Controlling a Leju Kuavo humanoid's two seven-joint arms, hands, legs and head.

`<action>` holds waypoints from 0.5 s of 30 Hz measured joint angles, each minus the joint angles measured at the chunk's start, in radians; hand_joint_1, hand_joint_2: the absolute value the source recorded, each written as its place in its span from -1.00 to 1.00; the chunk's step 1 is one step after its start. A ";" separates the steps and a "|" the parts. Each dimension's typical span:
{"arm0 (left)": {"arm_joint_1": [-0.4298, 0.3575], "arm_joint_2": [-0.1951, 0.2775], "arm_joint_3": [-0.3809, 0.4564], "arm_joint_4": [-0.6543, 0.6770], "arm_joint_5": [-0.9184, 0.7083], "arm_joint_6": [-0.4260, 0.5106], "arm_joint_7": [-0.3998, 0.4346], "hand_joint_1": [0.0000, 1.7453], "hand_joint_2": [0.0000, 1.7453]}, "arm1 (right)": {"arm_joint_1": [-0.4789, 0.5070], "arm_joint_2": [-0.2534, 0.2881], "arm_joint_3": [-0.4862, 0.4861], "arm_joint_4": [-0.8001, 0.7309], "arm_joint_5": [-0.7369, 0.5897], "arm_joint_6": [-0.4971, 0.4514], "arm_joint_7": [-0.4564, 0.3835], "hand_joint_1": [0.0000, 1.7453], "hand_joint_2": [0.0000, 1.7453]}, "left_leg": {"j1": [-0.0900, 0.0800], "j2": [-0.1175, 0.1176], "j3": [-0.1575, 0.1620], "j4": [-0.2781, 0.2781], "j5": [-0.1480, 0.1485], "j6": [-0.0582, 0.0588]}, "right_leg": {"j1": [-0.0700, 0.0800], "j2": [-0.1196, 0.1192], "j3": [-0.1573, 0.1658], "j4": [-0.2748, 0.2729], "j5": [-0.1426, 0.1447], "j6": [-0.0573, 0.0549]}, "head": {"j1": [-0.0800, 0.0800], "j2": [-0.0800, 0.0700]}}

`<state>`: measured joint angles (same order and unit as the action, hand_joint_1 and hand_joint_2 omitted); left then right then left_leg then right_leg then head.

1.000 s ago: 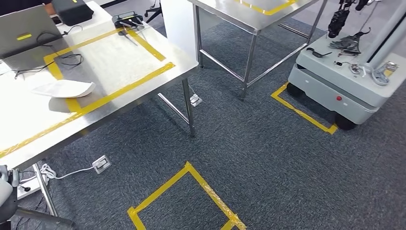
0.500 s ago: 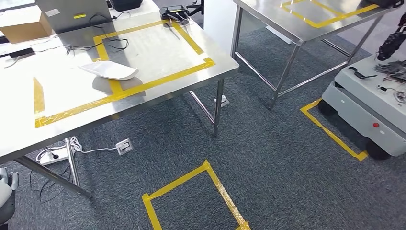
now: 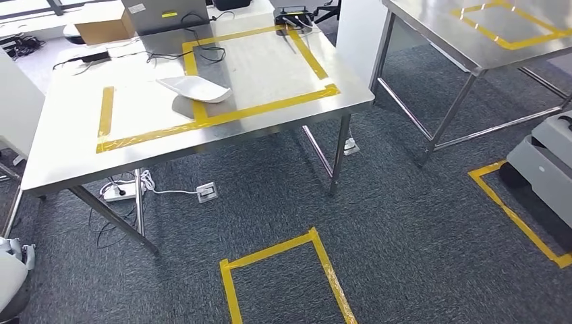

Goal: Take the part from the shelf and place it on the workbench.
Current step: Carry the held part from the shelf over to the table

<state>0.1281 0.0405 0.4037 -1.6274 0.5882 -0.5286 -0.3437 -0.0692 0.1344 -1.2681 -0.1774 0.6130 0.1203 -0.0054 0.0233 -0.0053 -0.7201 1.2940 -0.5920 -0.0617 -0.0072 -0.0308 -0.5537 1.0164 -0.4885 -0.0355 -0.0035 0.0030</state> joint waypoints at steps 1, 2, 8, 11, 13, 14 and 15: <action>0.003 -0.007 -0.001 -0.003 -0.009 -0.003 -0.012 1.00 1.00 | 0.000 -0.005 0.000 0.000 -0.010 0.001 -0.007 -1.00 -1.00 | 0.000 0.001 0.008 0.000 0.007 0.001 | 0.001 -0.008 -0.001 0.001 0.000 0.000 | 0.000 0.000; 0.004 -0.013 -0.002 -0.008 -0.015 -0.007 -0.022 1.00 1.00 | -0.001 -0.010 0.000 0.000 -0.015 0.002 -0.009 -1.00 -1.00 | 0.000 0.002 0.037 -0.041 0.031 0.004 | 0.002 -0.015 -0.001 0.003 -0.001 0.001 | 0.000 0.000; 0.004 -0.051 -0.002 -0.030 -0.026 -0.037 -0.044 1.00 1.00 | -0.005 -0.038 -0.002 -0.001 -0.032 -0.006 -0.006 -1.00 -1.00 | -0.008 0.016 0.167 -0.263 0.099 0.026 | 0.011 -0.028 -0.005 0.016 -0.006 0.004 | 0.002 0.000; -0.003 -0.065 -0.002 -0.031 -0.025 -0.047 -0.049 1.00 1.00 | -0.005 -0.043 -0.008 -0.001 -0.041 0.004 -0.009 -1.00 -1.00 | -0.010 0.016 0.165 -0.263 0.101 0.031 | 0.010 -0.024 -0.004 0.009 0.003 0.008 | 0.003 0.000; -0.014 -0.068 -0.002 -0.027 -0.017 -0.055 -0.056 1.00 1.00 | -0.005 -0.042 -0.010 -0.001 -0.044 0.013 -0.014 -1.00 -1.00 | -0.012 0.017 0.163 -0.263 0.102 0.035 | 0.009 -0.024 -0.003 0.005 0.006 0.016 | 0.003 0.000; -0.019 -0.069 -0.002 -0.024 -0.011 -0.058 -0.059 1.00 1.00 | -0.005 -0.042 -0.011 -0.001 -0.046 0.016 -0.018 -1.00 -1.00 | -0.012 0.017 0.162 -0.263 0.103 0.037 | 0.008 -0.023 -0.003 0.003 0.008 0.019 | 0.003 0.000; -0.025 -0.069 -0.002 -0.020 -0.005 -0.061 -0.061 1.00 1.00 | -0.005 -0.042 -0.013 -0.001 -0.049 0.017 -0.021 -1.00 -1.00 | -0.014 0.017 0.161 -0.261 0.102 0.039 | 0.007 -0.024 -0.003 0.001 0.009 0.023 | 0.003 0.000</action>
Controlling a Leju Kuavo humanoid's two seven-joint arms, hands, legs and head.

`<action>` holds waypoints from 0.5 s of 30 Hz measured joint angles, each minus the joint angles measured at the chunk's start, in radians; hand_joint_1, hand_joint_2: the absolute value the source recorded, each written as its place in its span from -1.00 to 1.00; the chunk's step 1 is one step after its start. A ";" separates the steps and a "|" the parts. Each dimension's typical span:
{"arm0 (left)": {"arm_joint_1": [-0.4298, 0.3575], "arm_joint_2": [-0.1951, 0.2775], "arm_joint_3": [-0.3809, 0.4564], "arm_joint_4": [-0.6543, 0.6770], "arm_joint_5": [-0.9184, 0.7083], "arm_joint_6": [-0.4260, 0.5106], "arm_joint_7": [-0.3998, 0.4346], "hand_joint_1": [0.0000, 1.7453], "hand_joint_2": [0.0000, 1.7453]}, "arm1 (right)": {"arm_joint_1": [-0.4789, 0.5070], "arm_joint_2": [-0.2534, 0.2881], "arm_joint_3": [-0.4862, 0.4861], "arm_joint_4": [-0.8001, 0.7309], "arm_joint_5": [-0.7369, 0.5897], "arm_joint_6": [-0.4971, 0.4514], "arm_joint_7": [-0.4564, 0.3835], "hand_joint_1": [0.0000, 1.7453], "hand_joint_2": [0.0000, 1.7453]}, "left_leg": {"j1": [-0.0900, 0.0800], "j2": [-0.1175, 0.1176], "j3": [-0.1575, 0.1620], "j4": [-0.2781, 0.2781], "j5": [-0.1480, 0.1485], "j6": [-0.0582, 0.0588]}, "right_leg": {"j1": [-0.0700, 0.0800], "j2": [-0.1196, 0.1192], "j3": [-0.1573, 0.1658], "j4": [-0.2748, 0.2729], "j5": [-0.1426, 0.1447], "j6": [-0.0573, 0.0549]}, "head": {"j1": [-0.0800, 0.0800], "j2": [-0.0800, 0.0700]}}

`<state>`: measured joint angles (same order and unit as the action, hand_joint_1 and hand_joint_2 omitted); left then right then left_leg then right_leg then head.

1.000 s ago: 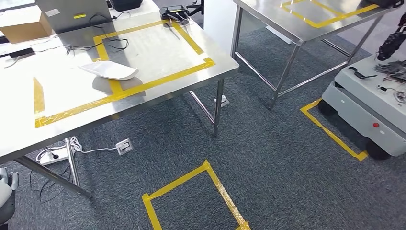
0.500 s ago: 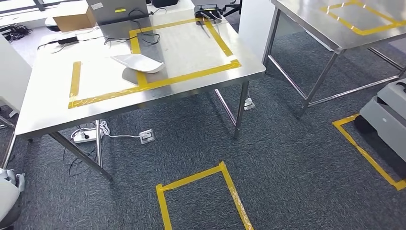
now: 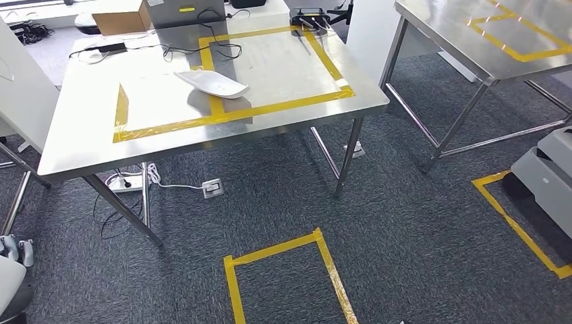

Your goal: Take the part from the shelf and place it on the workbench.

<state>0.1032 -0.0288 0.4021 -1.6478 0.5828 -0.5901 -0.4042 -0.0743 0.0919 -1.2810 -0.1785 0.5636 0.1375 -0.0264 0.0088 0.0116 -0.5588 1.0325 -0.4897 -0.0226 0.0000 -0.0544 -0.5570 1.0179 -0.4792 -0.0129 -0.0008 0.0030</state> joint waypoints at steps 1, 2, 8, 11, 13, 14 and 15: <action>-0.005 0.000 0.000 0.004 0.006 -0.003 -0.001 1.00 1.00 | 0.000 0.000 -0.002 0.000 -0.003 0.001 -0.002 -1.00 -1.00 | -0.002 0.000 -0.001 0.001 -0.001 0.003 | -0.002 0.000 0.000 -0.001 0.001 0.005 | 0.000 0.000; -0.010 0.000 0.000 0.009 0.012 -0.006 -0.002 1.00 1.00 | 0.000 0.001 -0.003 0.000 -0.005 0.001 -0.003 -1.00 -1.00 | -0.004 0.001 -0.003 0.003 -0.001 0.006 | -0.004 0.000 0.000 -0.003 0.002 0.010 | 0.000 0.000; -0.020 0.000 0.000 0.021 0.031 -0.016 -0.010 1.00 1.00 | -0.002 0.015 -0.012 0.000 -0.016 -0.016 0.024 -1.00 -1.00 | -0.005 -0.004 -0.007 -0.011 -0.005 0.035 | -0.011 0.001 0.000 0.011 0.016 0.034 | 0.000 0.000; -0.020 0.000 0.000 0.014 0.033 -0.013 -0.015 1.00 1.00 | -0.002 0.020 -0.015 0.000 -0.027 -0.010 0.016 -1.00 -1.00 | 0.001 -0.011 0.012 -0.021 0.002 0.046 | -0.016 0.034 -0.041 0.095 -0.038 0.040 | 0.003 0.000; -0.015 0.001 0.000 0.011 0.039 -0.010 -0.016 1.00 1.00 | -0.001 0.023 -0.020 0.000 -0.035 0.010 -0.005 -1.00 -1.00 | 0.002 -0.017 0.012 -0.020 0.002 0.044 | -0.018 0.048 -0.107 0.221 -0.101 0.044 | 0.005 0.000; -0.011 0.001 0.000 0.010 0.042 -0.009 -0.015 1.00 1.00 | -0.001 0.023 -0.022 0.000 -0.038 0.021 -0.015 -1.00 -1.00 | 0.002 -0.021 0.013 -0.019 0.001 0.042 | -0.019 0.050 -0.134 0.268 -0.117 0.047 | 0.005 0.000; -0.007 0.001 0.001 0.010 0.045 -0.008 -0.015 1.00 1.00 | 0.000 0.024 -0.023 0.000 -0.040 0.027 -0.023 -1.00 -1.00 | 0.003 -0.024 0.013 -0.018 -0.001 0.040 | -0.020 0.050 -0.150 0.294 -0.122 0.050 | 0.005 0.000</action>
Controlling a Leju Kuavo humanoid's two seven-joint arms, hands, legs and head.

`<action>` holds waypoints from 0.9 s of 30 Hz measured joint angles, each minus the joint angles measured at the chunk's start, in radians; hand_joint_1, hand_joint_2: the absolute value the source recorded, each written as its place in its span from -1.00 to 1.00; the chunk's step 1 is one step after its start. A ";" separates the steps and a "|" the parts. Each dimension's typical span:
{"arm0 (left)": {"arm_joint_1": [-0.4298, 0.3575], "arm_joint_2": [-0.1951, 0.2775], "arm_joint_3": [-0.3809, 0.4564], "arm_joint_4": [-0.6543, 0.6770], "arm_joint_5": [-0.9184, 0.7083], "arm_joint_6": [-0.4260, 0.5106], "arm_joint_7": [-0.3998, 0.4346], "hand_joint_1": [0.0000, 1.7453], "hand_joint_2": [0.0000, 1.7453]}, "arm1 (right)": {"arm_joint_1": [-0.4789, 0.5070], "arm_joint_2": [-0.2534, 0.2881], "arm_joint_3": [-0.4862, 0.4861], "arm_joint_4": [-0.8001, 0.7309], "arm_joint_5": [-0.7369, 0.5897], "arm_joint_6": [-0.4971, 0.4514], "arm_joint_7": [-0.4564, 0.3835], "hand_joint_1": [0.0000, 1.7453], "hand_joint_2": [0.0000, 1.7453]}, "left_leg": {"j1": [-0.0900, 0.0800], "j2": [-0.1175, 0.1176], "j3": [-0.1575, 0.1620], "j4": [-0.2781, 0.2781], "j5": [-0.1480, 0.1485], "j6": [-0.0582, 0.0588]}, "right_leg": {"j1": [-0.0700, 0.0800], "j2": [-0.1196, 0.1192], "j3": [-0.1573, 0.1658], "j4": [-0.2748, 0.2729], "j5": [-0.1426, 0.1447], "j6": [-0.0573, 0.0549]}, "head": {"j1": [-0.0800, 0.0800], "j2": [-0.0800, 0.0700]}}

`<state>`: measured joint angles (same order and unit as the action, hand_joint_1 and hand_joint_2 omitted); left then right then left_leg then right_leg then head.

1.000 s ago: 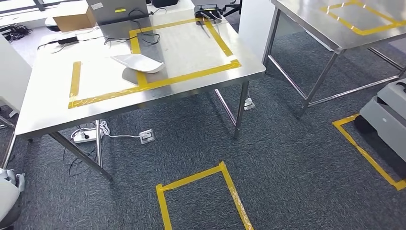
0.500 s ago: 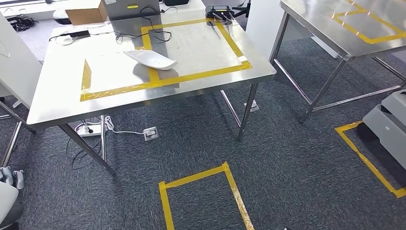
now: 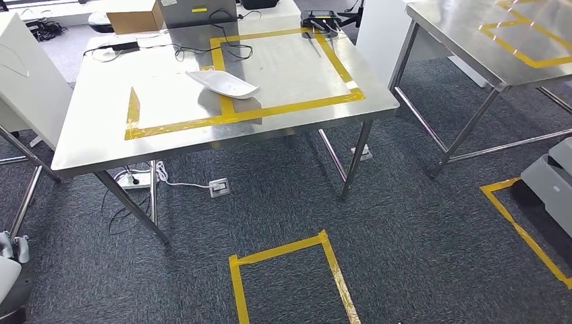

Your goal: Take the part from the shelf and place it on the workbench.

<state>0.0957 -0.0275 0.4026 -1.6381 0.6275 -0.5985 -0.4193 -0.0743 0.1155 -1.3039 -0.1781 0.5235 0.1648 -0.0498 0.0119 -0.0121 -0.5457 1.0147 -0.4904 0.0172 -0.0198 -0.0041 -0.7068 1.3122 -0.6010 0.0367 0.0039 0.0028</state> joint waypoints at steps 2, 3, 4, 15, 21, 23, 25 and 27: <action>0.003 0.000 0.000 -0.001 0.002 0.000 0.000 1.00 1.00 | 0.000 0.000 -0.001 0.000 -0.002 0.006 -0.006 -1.00 -1.00 | 0.001 -0.003 0.001 0.001 -0.002 -0.003 | -0.001 0.000 -0.006 0.006 0.006 0.001 | 0.000 0.000; 0.003 0.000 0.000 -0.001 0.002 0.000 0.000 1.00 1.00 | 0.000 0.000 -0.001 0.000 -0.002 0.006 -0.007 -1.00 -1.00 | 0.001 -0.003 0.001 0.001 -0.002 -0.003 | -0.001 0.000 -0.006 0.005 0.006 0.001 | 0.000 0.000; 0.003 0.000 0.000 -0.001 0.002 0.000 0.000 1.00 1.00 | 0.000 0.000 -0.001 0.000 -0.002 0.006 -0.007 -1.00 -1.00 | 0.001 -0.003 0.001 0.001 -0.002 -0.003 | -0.001 0.000 -0.005 0.003 0.008 0.002 | 0.000 0.000; 0.018 -0.009 0.000 -0.049 -0.007 0.021 0.023 1.00 1.00 | 0.004 0.004 -0.007 0.001 0.001 -0.005 -0.012 -1.00 -1.00 | 0.013 0.002 -0.067 0.173 -0.060 -0.073 | -0.001 0.004 0.146 -0.276 0.103 -0.061 | 0.000 0.000; 0.048 -0.010 0.007 -0.077 -0.026 0.031 0.056 1.00 1.00 | 0.007 0.007 -0.007 0.001 0.007 -0.043 0.032 -1.00 -1.00 | 0.000 0.009 -0.150 0.176 -0.023 -0.046 | 0.012 0.003 0.202 -0.276 0.053 -0.069 | -0.001 0.000; 0.057 -0.008 0.012 -0.089 -0.031 0.030 0.065 1.00 1.00 | 0.006 0.011 -0.007 0.001 0.006 -0.045 0.038 -1.00 -1.00 | -0.012 0.017 -0.123 0.072 0.038 -0.030 | 0.015 0.004 0.218 -0.278 0.034 -0.061 | -0.003 0.000; 0.064 -0.006 0.015 -0.099 -0.033 0.027 0.073 1.00 1.00 | 0.005 0.013 -0.007 0.001 0.002 -0.044 0.039 -1.00 -1.00 | -0.017 0.018 -0.112 0.041 0.044 -0.021 | 0.018 0.003 0.233 -0.279 0.027 -0.048 | -0.005 0.000; 0.067 -0.006 0.015 -0.106 -0.034 0.025 0.081 1.00 1.00 | 0.005 0.014 -0.008 0.001 0.000 -0.038 0.038 -1.00 -1.00 | -0.013 0.011 -0.088 0.032 0.044 -0.011 | 0.018 0.001 0.246 -0.266 0.027 -0.038 | -0.005 0.000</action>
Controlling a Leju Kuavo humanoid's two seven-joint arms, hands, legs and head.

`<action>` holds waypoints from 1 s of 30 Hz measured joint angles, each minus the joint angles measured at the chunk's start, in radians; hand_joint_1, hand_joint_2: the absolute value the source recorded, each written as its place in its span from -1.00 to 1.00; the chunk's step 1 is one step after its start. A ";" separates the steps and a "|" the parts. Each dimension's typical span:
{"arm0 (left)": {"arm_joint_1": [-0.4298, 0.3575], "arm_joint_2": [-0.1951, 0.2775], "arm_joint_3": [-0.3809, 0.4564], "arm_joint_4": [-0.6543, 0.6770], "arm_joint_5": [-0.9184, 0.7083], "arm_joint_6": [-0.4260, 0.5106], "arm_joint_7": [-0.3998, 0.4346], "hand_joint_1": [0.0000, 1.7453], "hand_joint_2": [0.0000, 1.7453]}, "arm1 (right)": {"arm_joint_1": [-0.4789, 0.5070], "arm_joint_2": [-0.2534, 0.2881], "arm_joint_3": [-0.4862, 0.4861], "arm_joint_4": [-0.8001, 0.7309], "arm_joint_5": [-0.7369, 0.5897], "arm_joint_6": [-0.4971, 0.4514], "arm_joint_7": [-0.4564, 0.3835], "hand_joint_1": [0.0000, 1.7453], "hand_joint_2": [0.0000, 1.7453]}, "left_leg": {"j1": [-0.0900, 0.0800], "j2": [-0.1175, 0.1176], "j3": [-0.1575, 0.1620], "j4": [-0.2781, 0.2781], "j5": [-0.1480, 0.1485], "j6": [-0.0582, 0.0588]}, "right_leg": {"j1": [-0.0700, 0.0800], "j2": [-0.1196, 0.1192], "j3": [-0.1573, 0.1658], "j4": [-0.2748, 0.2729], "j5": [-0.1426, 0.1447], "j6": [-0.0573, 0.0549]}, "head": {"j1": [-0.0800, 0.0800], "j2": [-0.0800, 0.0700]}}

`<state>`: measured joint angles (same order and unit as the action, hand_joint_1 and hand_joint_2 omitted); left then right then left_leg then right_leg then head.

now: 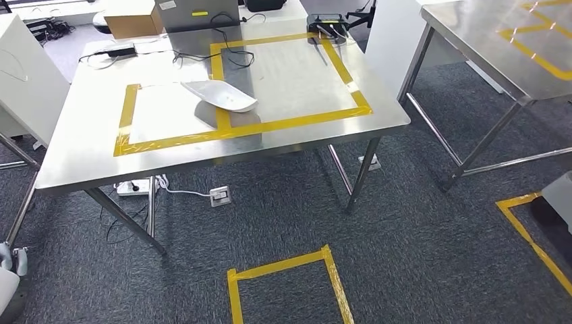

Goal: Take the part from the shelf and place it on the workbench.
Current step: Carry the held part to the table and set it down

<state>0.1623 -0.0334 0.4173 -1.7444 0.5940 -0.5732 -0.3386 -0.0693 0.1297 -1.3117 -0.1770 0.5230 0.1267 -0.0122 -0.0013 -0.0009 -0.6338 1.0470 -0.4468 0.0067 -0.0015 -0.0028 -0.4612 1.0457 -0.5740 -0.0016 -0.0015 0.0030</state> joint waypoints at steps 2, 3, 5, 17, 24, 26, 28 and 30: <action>0.001 -0.001 0.000 -0.006 -0.003 0.000 0.010 1.00 1.00 | -0.002 0.003 0.000 0.000 0.003 0.009 0.000 -1.00 -1.00 | 0.004 -0.003 0.026 -0.004 -0.010 0.011 | -0.002 0.001 -0.034 0.073 -0.009 0.009 | 0.002 0.000; 0.001 -0.002 0.000 -0.008 -0.006 0.000 0.016 1.00 1.00 | -0.004 0.004 0.000 0.000 0.006 0.013 0.001 -1.00 -1.00 | 0.005 -0.004 0.035 -0.005 -0.017 0.014 | -0.004 0.002 -0.073 0.133 -0.024 0.014 | 0.003 0.000; 0.001 -0.005 0.000 -0.009 -0.016 0.003 0.024 1.00 1.00 | -0.004 0.007 0.000 0.000 0.013 0.015 0.004 -1.00 -1.00 | 0.004 -0.007 0.050 -0.005 -0.035 0.017 | -0.006 0.002 -0.162 0.240 -0.069 0.023 | 0.004 0.000; -0.037 0.004 -0.044 0.030 -0.071 0.017 -0.030 1.00 1.00 | -0.002 0.008 -0.020 0.000 -0.034 0.008 -0.037 -1.00 -1.00 | 0.002 -0.014 0.135 0.039 -0.119 -0.036 | -0.003 0.005 -0.126 -0.020 0.105 -0.033 | 0.002 0.000; -0.058 0.013 -0.083 0.085 -0.073 0.028 -0.060 1.00 1.00 | 0.002 -0.002 -0.024 0.000 -0.007 0.039 -0.058 -1.00 -1.00 | 0.011 -0.004 -0.047 0.168 -0.124 -0.046 | -0.007 0.008 -0.028 -0.026 0.029 -0.034 | -0.005 0.000; -0.061 0.012 -0.089 0.113 -0.077 0.041 -0.080 1.00 1.00 | 0.003 -0.007 -0.023 0.000 0.009 0.052 -0.058 -1.00 -1.00 | 0.010 0.002 -0.040 0.057 -0.020 -0.039 | -0.006 0.009 -0.002 -0.024 0.001 -0.024 | -0.007 0.000; -0.056 0.011 -0.089 0.135 -0.083 0.053 -0.104 1.00 1.00 | 0.002 -0.016 -0.018 -0.001 0.033 0.049 -0.041 -1.00 -1.00 | 0.006 0.004 -0.034 0.015 0.022 -0.025 | -0.003 0.010 0.012 -0.024 -0.019 -0.010 | -0.008 0.000; -0.050 0.012 -0.085 0.142 -0.088 0.059 -0.120 1.00 1.00 | 0.001 -0.029 -0.010 -0.001 0.049 0.043 -0.022 -1.00 -1.00 | 0.007 -0.001 -0.019 0.013 0.010 -0.010 | -0.002 0.010 0.018 -0.013 -0.020 0.001 | -0.007 0.000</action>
<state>0.1123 -0.0218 0.3327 -1.6022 0.5055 -0.5144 -0.4587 -0.0682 0.1004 -1.3218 -0.1781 0.5718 0.1698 -0.0341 0.0052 -0.0022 -0.6526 1.0604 -0.4371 -0.0036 -0.0038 0.0073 -0.4434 1.0330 -0.5943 -0.0011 -0.0088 0.0030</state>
